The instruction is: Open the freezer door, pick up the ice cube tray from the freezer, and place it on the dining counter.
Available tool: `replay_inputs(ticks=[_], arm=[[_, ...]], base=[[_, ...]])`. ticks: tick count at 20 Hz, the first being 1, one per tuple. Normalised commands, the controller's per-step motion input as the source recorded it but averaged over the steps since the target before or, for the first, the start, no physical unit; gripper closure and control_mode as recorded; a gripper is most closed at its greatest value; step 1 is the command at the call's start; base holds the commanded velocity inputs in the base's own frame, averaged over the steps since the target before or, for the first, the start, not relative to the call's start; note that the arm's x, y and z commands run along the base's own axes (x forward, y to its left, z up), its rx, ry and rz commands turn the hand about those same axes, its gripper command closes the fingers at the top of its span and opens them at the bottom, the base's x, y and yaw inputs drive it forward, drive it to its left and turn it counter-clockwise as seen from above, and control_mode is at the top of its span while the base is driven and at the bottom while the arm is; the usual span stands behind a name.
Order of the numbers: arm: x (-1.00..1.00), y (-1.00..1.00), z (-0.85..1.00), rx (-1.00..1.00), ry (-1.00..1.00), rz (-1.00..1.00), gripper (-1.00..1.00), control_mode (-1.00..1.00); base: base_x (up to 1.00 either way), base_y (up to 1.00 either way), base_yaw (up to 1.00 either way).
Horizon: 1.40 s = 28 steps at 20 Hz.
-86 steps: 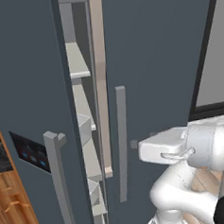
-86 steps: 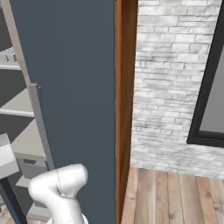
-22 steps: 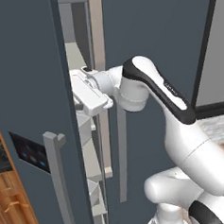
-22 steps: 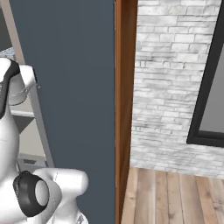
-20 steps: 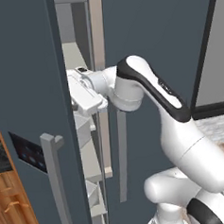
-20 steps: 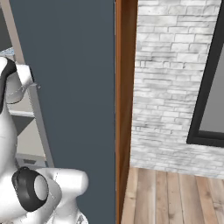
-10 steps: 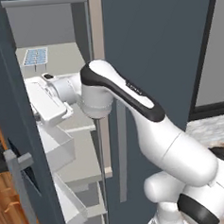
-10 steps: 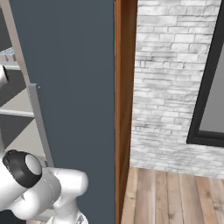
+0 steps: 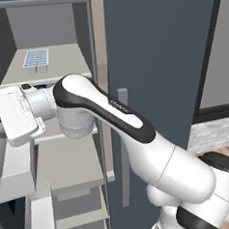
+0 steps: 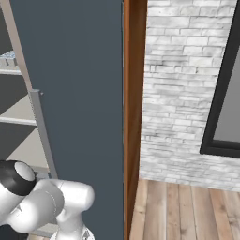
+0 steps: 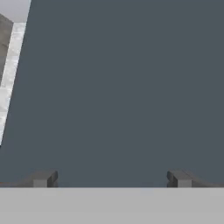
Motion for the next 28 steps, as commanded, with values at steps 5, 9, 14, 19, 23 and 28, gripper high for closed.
replay_inputs(ticks=[5,9,14,19,23,28], arm=[[0.00,0.03,0.00,0.00,0.00,-0.16,-1.00,-1.00],[0.00,0.00,0.00,0.00,0.00,-0.16,-1.00,-1.00],[0.00,-0.01,0.02,0.00,0.00,-0.17,-1.00,-1.00],[0.00,-0.84,0.27,0.00,0.05,-0.13,-1.00,-1.00],[0.00,-1.00,0.47,0.04,0.14,-0.15,-1.00,-1.00],[0.00,-0.99,0.34,0.04,0.15,-0.21,-1.00,-1.00]], base=[[0.00,0.00,0.00],[0.00,0.00,0.00],[0.00,0.00,0.00],[0.00,0.00,0.00],[0.00,0.00,0.00],[0.00,0.00,0.00]])
